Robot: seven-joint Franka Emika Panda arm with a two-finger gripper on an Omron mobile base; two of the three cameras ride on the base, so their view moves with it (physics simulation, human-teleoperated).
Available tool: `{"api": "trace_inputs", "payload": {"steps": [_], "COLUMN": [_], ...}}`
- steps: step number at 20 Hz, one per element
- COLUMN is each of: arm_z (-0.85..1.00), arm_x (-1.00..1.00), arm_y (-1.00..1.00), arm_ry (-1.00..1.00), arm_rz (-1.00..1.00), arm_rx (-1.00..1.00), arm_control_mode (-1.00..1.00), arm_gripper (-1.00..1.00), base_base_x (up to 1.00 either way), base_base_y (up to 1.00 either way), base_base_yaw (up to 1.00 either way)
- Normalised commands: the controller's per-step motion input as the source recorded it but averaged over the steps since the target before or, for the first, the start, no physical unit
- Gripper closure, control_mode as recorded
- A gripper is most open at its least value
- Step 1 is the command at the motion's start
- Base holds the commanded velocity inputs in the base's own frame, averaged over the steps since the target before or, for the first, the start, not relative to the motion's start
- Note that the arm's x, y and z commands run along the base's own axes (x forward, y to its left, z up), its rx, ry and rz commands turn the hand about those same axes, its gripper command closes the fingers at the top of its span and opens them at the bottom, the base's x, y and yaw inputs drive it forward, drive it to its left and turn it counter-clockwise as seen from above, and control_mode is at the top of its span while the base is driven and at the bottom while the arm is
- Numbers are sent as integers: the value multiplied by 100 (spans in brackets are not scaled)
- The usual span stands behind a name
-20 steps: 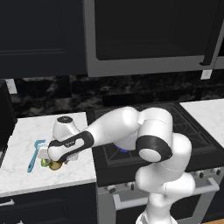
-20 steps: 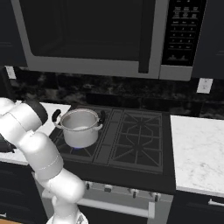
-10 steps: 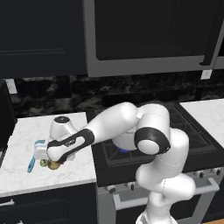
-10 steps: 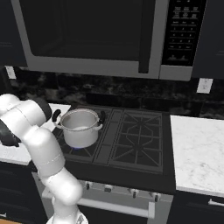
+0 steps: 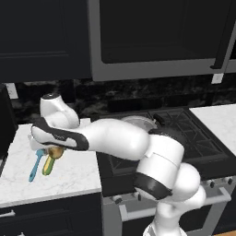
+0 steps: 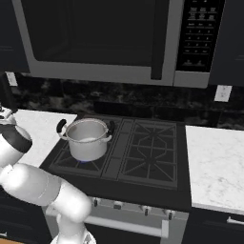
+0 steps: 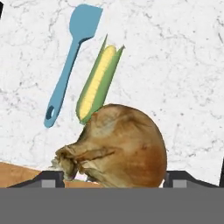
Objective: Put the corn and onion in the pot. Retrieve the spatula and lightly stir the vegetables in the pot.
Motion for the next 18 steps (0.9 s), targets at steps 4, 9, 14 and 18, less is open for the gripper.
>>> {"api": "trace_inputs", "payload": {"steps": [4, 9, 14, 18], "arm_z": [40, 33, 72, 46], "arm_x": [-64, -41, -2, 21], "arm_y": [-100, -100, -100, -100], "arm_ry": [-20, -22, -15, -7], "arm_rz": [5, 7, 3, 5], "arm_rx": [-4, -8, -2, 0], "arm_control_mode": [-100, -100, -100, -100], "arm_gripper": [100, 100, 100, 100], "base_base_x": [0, 0, 0, 0], "base_base_y": [0, 0, 0, 0], "base_base_yaw": [0, 0, 0, 0]}}
